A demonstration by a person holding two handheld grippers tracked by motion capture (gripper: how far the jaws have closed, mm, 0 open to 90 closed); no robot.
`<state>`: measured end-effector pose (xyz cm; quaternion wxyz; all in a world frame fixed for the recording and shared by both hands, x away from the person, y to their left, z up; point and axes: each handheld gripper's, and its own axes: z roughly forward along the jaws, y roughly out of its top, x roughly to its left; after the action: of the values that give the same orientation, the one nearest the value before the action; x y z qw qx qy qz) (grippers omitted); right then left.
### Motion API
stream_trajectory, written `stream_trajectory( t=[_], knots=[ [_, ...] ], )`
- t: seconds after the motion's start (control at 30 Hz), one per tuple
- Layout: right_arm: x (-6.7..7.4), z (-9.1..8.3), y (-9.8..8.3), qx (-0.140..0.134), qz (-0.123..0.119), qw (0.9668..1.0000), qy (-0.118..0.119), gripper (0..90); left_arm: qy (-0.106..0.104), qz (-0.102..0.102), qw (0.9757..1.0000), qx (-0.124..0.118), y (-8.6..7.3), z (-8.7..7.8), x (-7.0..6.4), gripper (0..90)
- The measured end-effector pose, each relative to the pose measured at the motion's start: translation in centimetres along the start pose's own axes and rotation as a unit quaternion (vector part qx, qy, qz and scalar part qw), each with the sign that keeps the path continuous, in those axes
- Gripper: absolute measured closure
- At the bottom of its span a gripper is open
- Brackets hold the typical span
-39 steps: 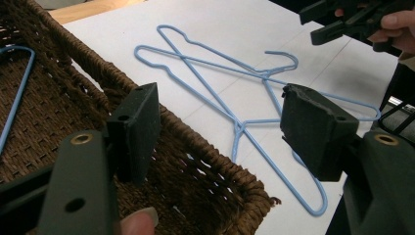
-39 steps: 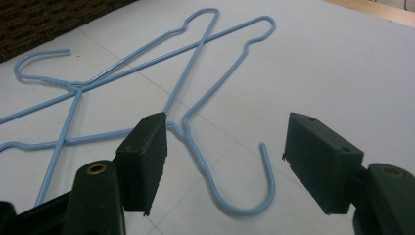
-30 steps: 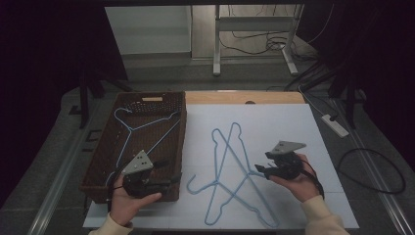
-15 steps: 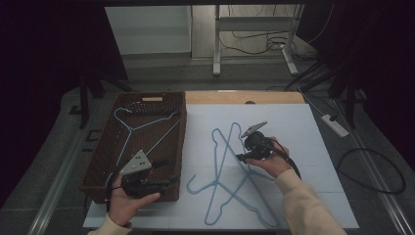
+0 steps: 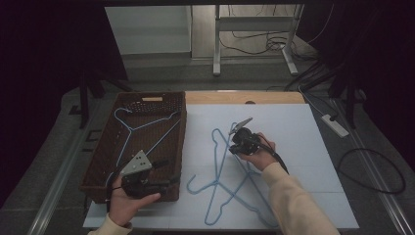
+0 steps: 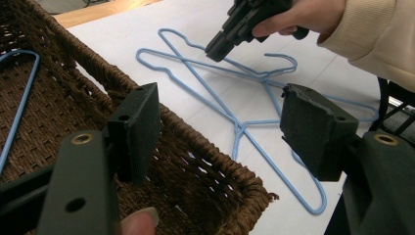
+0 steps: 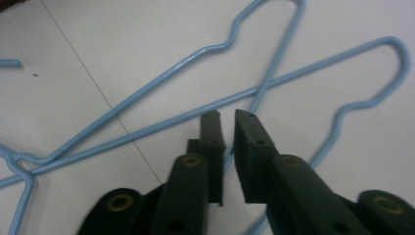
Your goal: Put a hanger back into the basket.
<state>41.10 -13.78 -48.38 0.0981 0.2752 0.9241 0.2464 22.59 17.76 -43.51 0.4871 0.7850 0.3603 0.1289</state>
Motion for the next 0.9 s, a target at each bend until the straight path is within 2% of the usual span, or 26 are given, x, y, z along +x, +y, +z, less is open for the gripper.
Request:
stream_trajectory(
  t=[0.07, 0.2, 0.3, 0.4, 0.7, 0.9],
  knots=[
    [0.1, 0.7, 0.3, 0.011, -0.001, 0.9999, 0.004, 89.9, 0.000, 0.000, 1.0000, 0.000, 0.0, 0.0, 0.0, 32.4],
    [0.3, 1.9, 0.8, 0.031, -0.007, 0.9995, 0.000, 90.0, 0.000, 0.000, 1.0000, 0.000, 0.0, 0.0, 0.0, 32.4],
    [0.4, 2.5, 0.9, 0.042, -0.014, 0.9990, -0.012, 90.0, -0.001, 0.000, 1.0000, 0.000, 0.0, 0.0, 0.0, 32.4],
    [0.2, 2.8, 0.9, 0.051, -0.009, 0.9984, -0.023, 90.0, -0.001, 0.001, 1.0000, 0.002, 0.0, 0.1, 0.0, 32.4],
    [-1.2, 1.8, 0.1, 0.077, 0.017, 0.9936, -0.080, 90.0, -0.003, 0.002, 1.0000, 0.004, -0.1, 0.3, -0.1, 32.2],
    [-2.2, 0.9, -0.7, 0.085, 0.033, 0.9913, -0.095, 90.0, -0.003, 0.004, 1.0000, 0.007, -0.1, 0.4, -0.1, 32.2]
  ],
)
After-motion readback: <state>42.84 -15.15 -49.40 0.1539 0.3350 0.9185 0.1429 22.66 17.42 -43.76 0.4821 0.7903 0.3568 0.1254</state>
